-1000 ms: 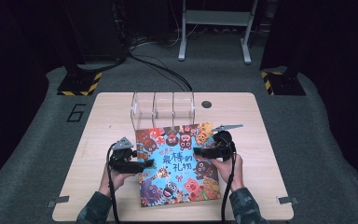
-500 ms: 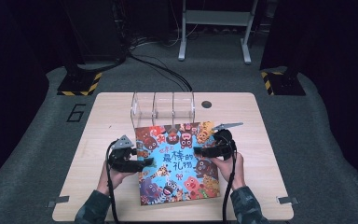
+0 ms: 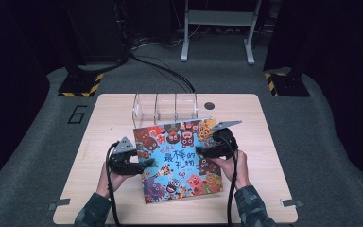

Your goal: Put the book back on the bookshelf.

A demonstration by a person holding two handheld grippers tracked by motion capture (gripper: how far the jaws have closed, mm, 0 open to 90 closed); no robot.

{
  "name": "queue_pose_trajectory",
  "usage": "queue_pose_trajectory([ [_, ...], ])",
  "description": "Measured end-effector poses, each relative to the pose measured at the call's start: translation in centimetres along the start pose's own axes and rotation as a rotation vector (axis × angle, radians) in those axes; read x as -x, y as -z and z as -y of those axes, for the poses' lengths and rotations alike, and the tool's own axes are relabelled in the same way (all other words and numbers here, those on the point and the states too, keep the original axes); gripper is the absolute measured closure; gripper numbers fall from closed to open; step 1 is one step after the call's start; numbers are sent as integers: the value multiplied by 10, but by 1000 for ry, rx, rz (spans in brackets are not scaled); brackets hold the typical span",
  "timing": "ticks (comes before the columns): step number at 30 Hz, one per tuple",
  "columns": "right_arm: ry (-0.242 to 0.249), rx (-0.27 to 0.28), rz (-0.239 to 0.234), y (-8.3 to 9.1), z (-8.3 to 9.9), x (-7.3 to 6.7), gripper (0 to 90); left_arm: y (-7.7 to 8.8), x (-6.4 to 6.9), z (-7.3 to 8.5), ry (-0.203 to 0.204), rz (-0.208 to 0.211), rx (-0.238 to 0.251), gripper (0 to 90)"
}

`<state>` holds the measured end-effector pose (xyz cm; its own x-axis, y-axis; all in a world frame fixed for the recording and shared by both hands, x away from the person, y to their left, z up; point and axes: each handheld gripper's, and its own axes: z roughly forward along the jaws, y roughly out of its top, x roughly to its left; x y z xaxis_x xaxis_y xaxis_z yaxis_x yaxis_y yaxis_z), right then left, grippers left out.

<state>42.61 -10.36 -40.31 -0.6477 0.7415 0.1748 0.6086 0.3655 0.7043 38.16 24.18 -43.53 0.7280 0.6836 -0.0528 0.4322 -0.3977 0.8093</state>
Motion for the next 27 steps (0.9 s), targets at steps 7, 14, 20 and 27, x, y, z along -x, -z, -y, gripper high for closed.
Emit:
queue_pose_trajectory([
  [7, 50, 26, 13, 2, -1, -2, 327, 4, 4, -3, -32, -32, 9, 368],
  [14, 106, 51, 33, 6, -2, -4, 322, 9, 8, -7, -86, -64, 24, 377],
  [20, 143, 71, 38, 7, -2, -6, 321, 13, 9, -7, -102, -75, 31, 382],
  [27, 145, 77, 38, 9, -3, -7, 321, 18, 10, -8, -127, -82, 65, 407],
])
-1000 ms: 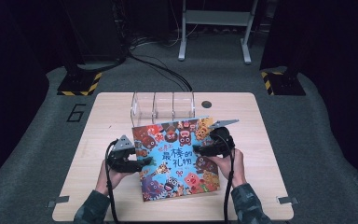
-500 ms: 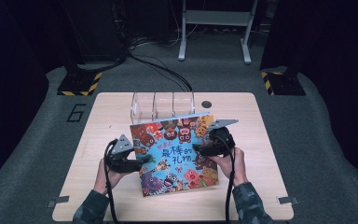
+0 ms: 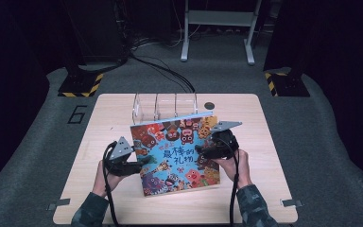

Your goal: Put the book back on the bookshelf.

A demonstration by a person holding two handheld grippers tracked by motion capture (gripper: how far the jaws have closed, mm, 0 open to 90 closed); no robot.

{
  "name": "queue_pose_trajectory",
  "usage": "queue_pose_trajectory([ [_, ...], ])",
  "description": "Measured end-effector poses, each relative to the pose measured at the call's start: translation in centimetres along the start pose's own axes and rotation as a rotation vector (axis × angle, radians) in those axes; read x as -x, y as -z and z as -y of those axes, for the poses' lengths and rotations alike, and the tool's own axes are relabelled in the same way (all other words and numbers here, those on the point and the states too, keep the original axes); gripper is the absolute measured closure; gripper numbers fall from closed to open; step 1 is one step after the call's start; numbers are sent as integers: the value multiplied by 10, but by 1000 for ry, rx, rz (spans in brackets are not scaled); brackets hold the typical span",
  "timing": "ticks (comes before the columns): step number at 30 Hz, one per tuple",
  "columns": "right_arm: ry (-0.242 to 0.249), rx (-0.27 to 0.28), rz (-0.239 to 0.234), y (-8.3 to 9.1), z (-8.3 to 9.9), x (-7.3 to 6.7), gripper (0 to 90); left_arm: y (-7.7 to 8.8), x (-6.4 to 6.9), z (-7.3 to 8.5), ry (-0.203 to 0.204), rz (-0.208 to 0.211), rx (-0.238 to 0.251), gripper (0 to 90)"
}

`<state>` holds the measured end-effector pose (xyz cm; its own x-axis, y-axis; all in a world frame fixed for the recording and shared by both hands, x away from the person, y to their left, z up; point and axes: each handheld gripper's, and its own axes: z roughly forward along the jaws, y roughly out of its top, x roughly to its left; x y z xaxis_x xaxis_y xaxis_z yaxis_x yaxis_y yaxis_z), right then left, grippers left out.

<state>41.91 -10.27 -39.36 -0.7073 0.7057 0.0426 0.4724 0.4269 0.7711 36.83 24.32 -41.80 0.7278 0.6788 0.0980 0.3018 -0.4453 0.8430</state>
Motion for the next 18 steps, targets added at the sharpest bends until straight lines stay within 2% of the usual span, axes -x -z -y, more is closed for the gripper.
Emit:
queue_pose_trajectory([
  [6, 11, 5, 10, 3, -2, -2, 323, 4, 0, -3, -27, -27, 21, 433],
  [9, 25, 10, 13, 4, -3, -3, 324, 6, 0, -2, -20, -23, 40, 451],
  [15, 40, 31, 31, 6, -2, -5, 325, 10, 0, -2, -32, -30, 70, 502],
  [17, 41, 35, 33, 7, -2, -6, 326, 11, 0, -3, -45, -41, 71, 518],
  [18, 53, 41, 38, 7, -2, -6, 326, 12, 0, -5, -64, -54, 72, 534],
])
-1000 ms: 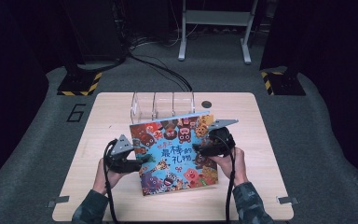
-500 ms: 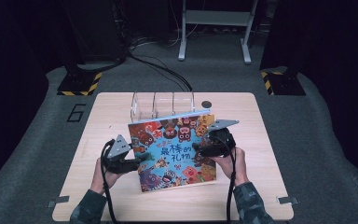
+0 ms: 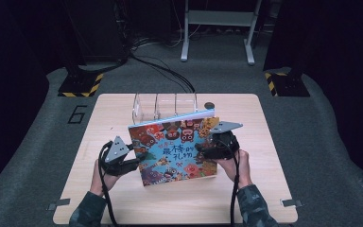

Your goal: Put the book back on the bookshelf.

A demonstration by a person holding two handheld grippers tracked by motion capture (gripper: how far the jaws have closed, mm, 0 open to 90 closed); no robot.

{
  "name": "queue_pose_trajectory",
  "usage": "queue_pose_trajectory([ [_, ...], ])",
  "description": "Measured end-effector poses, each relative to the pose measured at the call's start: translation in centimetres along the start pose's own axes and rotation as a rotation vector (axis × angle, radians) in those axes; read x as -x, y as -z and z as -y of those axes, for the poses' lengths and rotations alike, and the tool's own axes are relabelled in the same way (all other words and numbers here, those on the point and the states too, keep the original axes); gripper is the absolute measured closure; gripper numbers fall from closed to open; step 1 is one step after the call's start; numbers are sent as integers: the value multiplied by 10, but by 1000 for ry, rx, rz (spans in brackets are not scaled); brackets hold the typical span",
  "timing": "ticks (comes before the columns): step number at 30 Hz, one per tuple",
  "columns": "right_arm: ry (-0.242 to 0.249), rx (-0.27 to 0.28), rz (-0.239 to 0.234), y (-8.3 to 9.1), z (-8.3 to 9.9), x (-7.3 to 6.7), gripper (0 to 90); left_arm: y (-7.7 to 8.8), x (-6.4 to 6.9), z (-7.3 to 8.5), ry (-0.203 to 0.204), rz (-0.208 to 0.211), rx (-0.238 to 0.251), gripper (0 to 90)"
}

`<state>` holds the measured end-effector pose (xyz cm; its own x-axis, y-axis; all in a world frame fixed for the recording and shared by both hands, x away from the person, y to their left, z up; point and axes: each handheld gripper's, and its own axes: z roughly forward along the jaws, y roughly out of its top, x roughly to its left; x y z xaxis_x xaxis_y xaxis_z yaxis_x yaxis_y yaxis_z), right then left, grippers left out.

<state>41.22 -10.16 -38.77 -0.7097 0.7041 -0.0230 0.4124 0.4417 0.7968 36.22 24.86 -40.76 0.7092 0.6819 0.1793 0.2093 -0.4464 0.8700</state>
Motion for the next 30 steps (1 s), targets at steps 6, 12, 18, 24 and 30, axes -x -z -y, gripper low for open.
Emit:
queue_pose_trajectory([
  [6, 17, 5, 20, 0, 1, -2, 328, 2, 1, -1, -17, -13, 3, 564],
  [12, 16, 20, 16, 1, 3, -2, 338, 0, 2, -2, 1, 21, 2, 491],
  [18, 34, 11, -23, 5, 8, 0, 359, 3, 5, -13, 0, 60, 70, 432],
  [24, 20, 7, -43, 8, 10, 0, 371, 12, 4, -41, -13, 26, 127, 426],
  [30, 3, 21, -58, 10, 10, 3, 309, 16, -2, -54, -32, 25, 121, 466],
])
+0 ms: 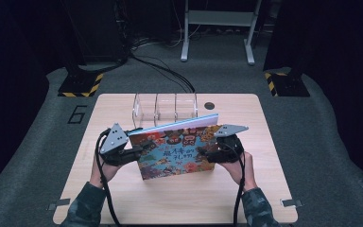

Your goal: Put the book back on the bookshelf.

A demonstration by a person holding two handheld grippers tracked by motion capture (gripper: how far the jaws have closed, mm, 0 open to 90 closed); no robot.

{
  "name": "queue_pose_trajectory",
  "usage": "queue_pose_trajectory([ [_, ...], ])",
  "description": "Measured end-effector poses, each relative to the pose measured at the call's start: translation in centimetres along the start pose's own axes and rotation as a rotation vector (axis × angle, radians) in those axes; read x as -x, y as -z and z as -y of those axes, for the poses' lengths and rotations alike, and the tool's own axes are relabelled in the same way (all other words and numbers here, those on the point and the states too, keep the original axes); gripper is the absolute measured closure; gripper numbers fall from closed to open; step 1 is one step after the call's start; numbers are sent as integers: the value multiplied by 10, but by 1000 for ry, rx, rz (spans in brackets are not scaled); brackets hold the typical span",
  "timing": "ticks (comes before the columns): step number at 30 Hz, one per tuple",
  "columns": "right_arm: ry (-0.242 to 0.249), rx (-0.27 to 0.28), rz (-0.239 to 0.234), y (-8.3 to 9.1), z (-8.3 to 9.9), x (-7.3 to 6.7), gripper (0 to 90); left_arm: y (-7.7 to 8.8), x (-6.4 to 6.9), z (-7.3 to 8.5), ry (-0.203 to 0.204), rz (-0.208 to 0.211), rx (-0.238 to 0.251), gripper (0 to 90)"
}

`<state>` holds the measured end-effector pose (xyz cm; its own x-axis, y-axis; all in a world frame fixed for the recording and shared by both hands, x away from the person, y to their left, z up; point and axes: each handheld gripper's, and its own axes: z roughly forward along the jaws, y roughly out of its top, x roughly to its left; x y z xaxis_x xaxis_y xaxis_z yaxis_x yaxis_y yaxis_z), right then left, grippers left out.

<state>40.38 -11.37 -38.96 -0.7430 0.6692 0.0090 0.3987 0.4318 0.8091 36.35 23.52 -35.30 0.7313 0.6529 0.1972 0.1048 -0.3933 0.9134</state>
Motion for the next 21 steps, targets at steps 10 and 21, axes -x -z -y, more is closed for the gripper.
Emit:
queue_pose_trajectory([
  [10, -21, 88, 18, 18, -4, 4, 325, -2, -1, -10, -42, 65, -25, 507],
  [21, -34, 140, 54, 27, -9, 3, 427, -5, -10, -22, -32, 139, -55, 524],
])
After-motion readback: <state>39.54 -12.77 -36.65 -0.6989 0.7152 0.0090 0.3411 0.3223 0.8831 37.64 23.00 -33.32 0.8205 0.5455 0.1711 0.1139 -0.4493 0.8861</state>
